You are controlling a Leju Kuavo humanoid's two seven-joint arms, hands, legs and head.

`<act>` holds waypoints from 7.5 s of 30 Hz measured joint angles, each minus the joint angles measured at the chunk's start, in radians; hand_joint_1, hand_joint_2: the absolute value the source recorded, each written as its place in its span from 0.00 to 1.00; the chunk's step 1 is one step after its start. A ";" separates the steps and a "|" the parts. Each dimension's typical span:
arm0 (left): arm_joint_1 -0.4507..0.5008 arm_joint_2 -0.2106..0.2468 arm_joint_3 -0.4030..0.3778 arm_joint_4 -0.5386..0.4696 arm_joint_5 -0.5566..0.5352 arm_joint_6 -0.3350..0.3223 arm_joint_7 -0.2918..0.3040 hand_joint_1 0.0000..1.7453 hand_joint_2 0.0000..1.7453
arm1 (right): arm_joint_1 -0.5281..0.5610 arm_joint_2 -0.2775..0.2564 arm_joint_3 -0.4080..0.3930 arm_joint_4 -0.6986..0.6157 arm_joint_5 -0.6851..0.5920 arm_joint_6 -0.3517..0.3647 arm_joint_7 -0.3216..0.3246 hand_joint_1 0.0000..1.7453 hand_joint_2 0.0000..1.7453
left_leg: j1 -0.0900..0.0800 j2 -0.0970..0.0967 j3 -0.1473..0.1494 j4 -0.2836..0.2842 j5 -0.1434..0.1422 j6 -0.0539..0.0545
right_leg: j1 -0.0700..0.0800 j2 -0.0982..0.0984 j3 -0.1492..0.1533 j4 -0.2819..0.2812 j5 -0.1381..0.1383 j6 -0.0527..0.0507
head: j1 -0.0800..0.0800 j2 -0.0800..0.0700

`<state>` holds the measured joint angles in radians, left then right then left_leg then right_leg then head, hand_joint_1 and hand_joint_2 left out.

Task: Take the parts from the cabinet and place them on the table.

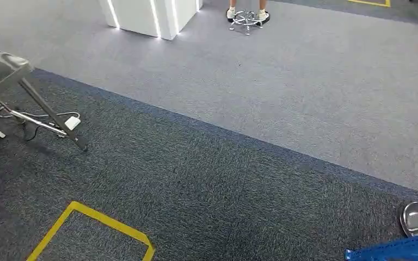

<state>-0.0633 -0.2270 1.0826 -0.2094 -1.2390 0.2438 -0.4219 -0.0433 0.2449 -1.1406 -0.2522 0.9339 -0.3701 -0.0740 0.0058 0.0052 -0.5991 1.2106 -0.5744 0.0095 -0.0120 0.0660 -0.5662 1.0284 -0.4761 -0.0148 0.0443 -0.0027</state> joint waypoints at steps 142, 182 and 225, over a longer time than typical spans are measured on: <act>-0.002 0.001 0.018 0.000 -0.007 -0.009 0.000 0.00 0.00 | -0.010 -0.004 0.000 0.007 0.051 0.035 -0.008 0.00 0.00 | 0.002 0.097 0.086 -0.205 0.070 0.002 | 0.008 -0.127 -0.011 0.008 0.008 0.022 | 0.013 0.000; -0.006 0.003 0.005 0.000 -0.045 -0.023 -0.005 0.00 1.00 | -0.011 0.002 0.008 0.016 0.094 0.113 0.122 0.00 1.00 | 0.004 0.004 -0.070 0.110 -0.065 -0.015 | 0.012 -0.062 -0.010 0.007 0.003 -0.018 | 0.011 0.000; 0.163 0.134 -0.663 -0.082 0.769 -0.161 0.261 0.00 0.00 | 0.081 -0.151 0.704 -0.106 -0.555 0.275 0.091 0.00 1.00 | -0.013 0.001 0.076 -0.204 0.080 0.007 | 0.007 -0.060 0.005 0.003 -0.001 0.001 | 0.013 0.000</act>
<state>0.0999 -0.0931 0.4199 -0.2911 -0.4697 0.0824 -0.1606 0.0374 0.0942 -0.4361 -0.3582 0.3793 -0.0946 0.0168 -0.0070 0.0058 -0.5231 1.0066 -0.4948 0.0169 -0.0046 0.0057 -0.5614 1.0315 -0.4774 -0.0138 0.0568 -0.0027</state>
